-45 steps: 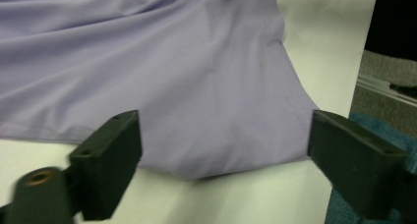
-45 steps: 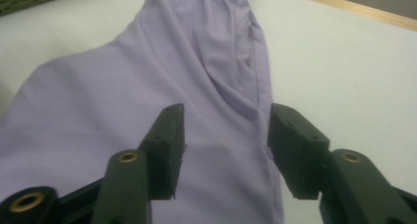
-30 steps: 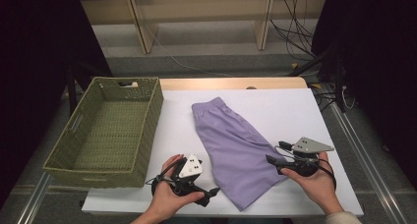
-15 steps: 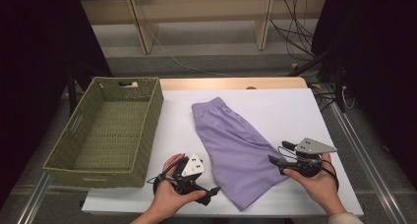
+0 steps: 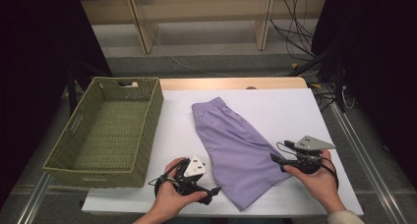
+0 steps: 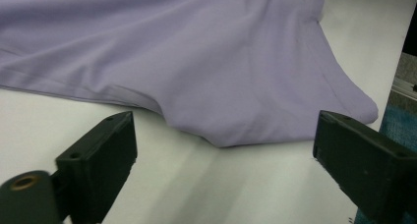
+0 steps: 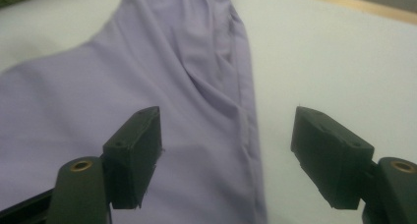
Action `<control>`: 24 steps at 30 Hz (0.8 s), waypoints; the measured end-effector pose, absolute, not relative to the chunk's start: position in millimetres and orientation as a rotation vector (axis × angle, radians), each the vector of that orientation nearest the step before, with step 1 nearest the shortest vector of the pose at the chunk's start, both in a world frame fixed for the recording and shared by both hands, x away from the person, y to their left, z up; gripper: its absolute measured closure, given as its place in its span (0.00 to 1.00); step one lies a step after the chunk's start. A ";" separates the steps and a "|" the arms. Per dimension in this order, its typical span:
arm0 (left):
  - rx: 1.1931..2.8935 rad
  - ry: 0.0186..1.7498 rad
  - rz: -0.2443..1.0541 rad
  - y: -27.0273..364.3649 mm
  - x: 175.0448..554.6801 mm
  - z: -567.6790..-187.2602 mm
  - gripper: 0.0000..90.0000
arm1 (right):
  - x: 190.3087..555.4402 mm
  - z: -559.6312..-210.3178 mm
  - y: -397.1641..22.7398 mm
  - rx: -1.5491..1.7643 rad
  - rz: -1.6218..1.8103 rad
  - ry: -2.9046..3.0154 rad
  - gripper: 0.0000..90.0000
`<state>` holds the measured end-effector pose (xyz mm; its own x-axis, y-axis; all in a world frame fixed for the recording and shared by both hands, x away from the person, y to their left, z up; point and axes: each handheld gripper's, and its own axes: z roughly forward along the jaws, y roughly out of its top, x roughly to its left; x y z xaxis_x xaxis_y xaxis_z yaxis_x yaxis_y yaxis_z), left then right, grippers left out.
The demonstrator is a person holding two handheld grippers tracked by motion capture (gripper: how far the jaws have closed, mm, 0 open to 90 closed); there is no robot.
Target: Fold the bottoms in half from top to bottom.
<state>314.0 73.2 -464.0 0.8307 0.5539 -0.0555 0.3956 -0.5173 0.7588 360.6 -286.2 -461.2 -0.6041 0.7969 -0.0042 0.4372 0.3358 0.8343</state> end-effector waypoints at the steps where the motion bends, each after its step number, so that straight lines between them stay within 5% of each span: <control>1: 2.187 0.701 0.242 71.4 313.9 -465.2 0.15 | 362.3 -462.6 -287.1 1.096 1.173 2.201 0.33; 14: 2.262 0.881 0.139 32.7 309.8 -481.2 0.24 | 366.3 -470.5 -289.9 1.198 1.034 2.273 0.41; 24: 2.299 0.816 0.242 23.8 309.2 -487.4 0.30 | 378.5 -478.5 -285.7 1.262 0.979 2.322 0.47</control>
<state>309.2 23.8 -487.4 0.7863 0.6160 -0.0481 0.4903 -0.5746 0.6554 378.5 -285.7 -478.5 -0.5575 0.8292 0.0410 0.6081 0.3743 0.7000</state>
